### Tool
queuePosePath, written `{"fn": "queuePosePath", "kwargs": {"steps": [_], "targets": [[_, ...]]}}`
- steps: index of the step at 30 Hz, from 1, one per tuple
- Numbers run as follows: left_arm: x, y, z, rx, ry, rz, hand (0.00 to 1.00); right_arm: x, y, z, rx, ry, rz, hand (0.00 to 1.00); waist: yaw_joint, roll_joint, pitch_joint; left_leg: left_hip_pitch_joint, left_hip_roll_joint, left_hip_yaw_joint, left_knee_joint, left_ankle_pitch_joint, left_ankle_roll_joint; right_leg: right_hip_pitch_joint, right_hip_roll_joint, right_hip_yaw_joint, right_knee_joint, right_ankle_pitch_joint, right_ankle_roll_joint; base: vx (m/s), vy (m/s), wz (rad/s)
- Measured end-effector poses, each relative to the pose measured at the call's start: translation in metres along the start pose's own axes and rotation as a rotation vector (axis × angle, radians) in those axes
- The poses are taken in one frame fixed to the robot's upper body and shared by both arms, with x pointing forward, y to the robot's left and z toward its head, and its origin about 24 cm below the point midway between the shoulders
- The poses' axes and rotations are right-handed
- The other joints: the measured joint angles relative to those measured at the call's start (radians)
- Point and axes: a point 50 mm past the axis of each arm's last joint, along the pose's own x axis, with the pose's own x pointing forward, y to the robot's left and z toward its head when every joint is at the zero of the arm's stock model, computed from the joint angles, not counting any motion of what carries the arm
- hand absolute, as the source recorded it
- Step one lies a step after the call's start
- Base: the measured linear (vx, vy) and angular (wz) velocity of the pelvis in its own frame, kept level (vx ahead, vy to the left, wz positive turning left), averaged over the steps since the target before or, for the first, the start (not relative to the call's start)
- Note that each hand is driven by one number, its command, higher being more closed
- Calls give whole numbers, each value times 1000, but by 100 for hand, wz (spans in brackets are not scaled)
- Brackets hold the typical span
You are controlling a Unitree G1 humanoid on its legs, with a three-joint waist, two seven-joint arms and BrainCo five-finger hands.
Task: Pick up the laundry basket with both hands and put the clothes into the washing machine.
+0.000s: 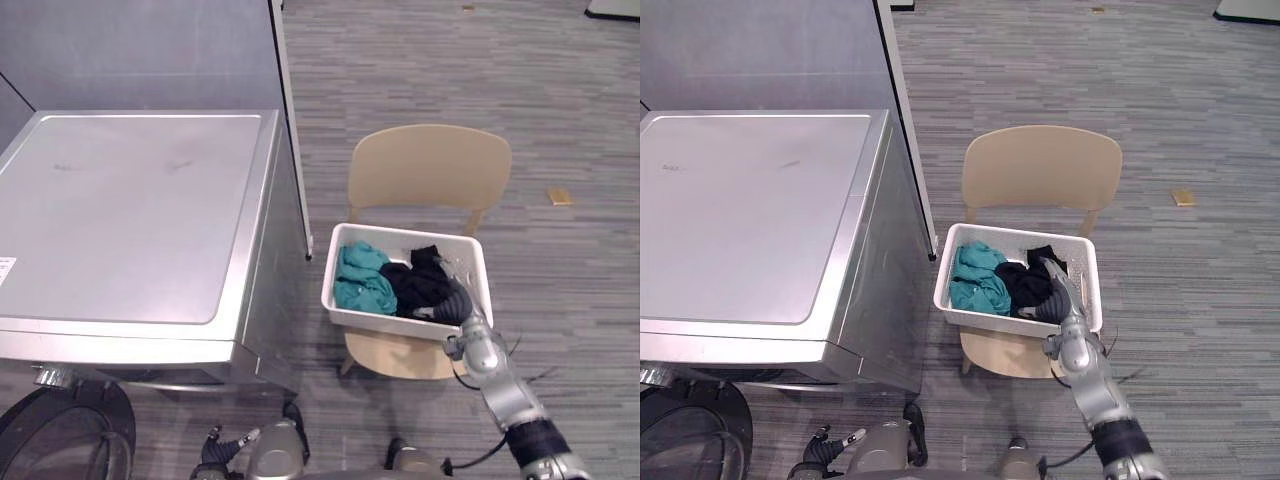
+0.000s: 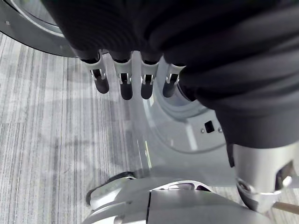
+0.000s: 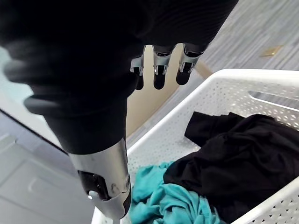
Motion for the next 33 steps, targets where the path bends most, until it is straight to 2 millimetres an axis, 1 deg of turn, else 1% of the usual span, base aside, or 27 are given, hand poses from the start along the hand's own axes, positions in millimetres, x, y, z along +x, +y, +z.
{"fn": "queuePosePath", "kwargs": {"steps": [1,2,3,4,5,7,8,9,10,11,12,13,16,18,20,21,22,23,25,26,28,29,31,33], "targets": [[1,1,4,-1,-13,2,0,6,-6,1,-27,-2,-8,0,1,3,17,-13,-1,-5,-8,9,4,-15,0,-3,1,1,-1,-178,20,11],[4,3,12,-4,-41,19,0,19,-22,2,-75,-1,-36,0,6,6,63,-39,-3,-14,-25,27,5,-45,1,-11,7,4,-1,-147,15,14],[5,4,17,-4,-54,25,0,25,-31,2,-103,5,-52,0,17,5,83,-57,-5,-18,-40,40,5,-68,1,-15,16,6,-3,-174,12,14],[6,4,19,-5,-59,28,0,28,-37,2,-121,10,-60,0,23,4,89,-71,-6,-20,-48,51,8,-86,2,-17,20,7,-4,-118,12,21],[6,4,20,-6,-64,30,0,38,-51,7,-160,3,-84,0,26,4,106,-102,-10,-27,-73,80,18,-123,1,-31,23,15,-9,-97,12,20],[6,4,20,-8,-64,30,0,47,-64,13,-202,-8,-106,0,30,7,119,-127,-16,-40,-87,95,17,-146,1,-44,22,20,-10,-42,22,18],[6,3,21,-20,-64,29,0,54,-74,16,-230,-5,-127,0,50,7,122,-151,-18,-47,-98,107,22,-173,2,-46,22,25,-11,-22,27,10],[6,3,22,-21,-68,30,0,56,-78,17,-242,-2,-136,0,58,8,123,-162,-19,-49,-98,109,24,-181,2,-49,22,26,-11,-3,30,9],[7,3,25,-21,-76,32,0,59,-85,18,-263,2,-150,0,77,11,124,-185,-20,-58,-99,114,23,-199,2,-57,23,26,-11,9,23,13],[7,3,28,-27,-83,35,0,61,-88,18,-272,5,-155,0,81,13,125,-198,-23,-67,-99,118,23,-206,2,-64,23,27,-11,14,23,29],[8,3,33,-41,-99,38,0,65,-94,23,-284,-4,-169,0,82,14,129,-218,-27,-80,-109,131,26,-219,2,-74,22,27,-11,31,24,33],[9,2,37,-59,-111,35,0,67,-98,29,-292,-21,-184,0,90,14,133,-236,-31,-89,-114,141,27,-234,2,-84,23,29,-14,32,24,28],[10,-3,50,-86,-143,24,0,73,-104,39,-319,-38,-198,0,120,20,143,-265,-38,-116,-114,145,28,-249,0,-104,23,29,-15,42,20,18],[10,-5,56,-84,-165,19,0,75,-107,45,-330,-55,-204,0,134,19,154,-269,-39,-128,-123,150,26,-249,0,-117,23,29,-15,46,8,22],[11,-5,61,-84,-177,18,0,78,-109,52,-352,-73,-205,0,140,20,161,-271,-41,-135,-142,161,27,-251,1,-127,23,29,-16,40,2,20],[11,-6,65,-93,-183,16,0,80,-110,54,-371,-75,-205,0,155,20,163,-275,-48,-138,-144,162,26,-257,1,-126,23,29,-16,27,17,3],[11,-7,68,-97,-191,17,0,82,-111,58,-390,-80,-203,0,162,20,163,-285,-51,-145,-147,163,25,-267,1,-128,23,29,-16,24,18,4],[11,-7,69,-94,-196,21,0,83,-111,59,-398,-82,-203,0,161,21,164,-292,-52,-151,-147,165,26,-270,1,-134,22,29,-16,28,9,13],[12,-7,79,-95,-221,20,0,84,-109,53,-431,-58,-184,0,167,22,165,-310,-54,-175,-148,170,24,-274,3,-158,23,28,-18,34,-13,26],[12,-9,85,-80,-241,12,0,84,-108,47,-446,-35,-174,100,182,22,165,-313,-54,-183,-154,175,22,-274,4,-168,23,26,-20,25,-21,22],[13,-9,91,-80,-257,9,0,84,-108,43,-454,-10,-169,100,187,22,165,-313,-55,-189,-170,186,21,-277,4,-175,23,23,-24,10,-17,16],[13,-10,98,-80,-274,5,0,86,-109,44,-473,7,-163,100,191,22,165,-313,-65,-201,-201,206,18,-284,4,-184,24,18,-26,1,-10,27],[13,-11,103,-77,-288,3,0,87,-109,43,-481,18,-158,100,190,24,167,-312,-68,-217,-224,223,17,-285,3,-201,29,8,-28,0,-21,29],[13,-12,107,-61,-303,-3,0,87,-111,41,-478,32,-158,100,196,24,167,-311,-68,-237,-242,233,11,-287,4,-214,40,-3,-31,-3,-30,20]]}}
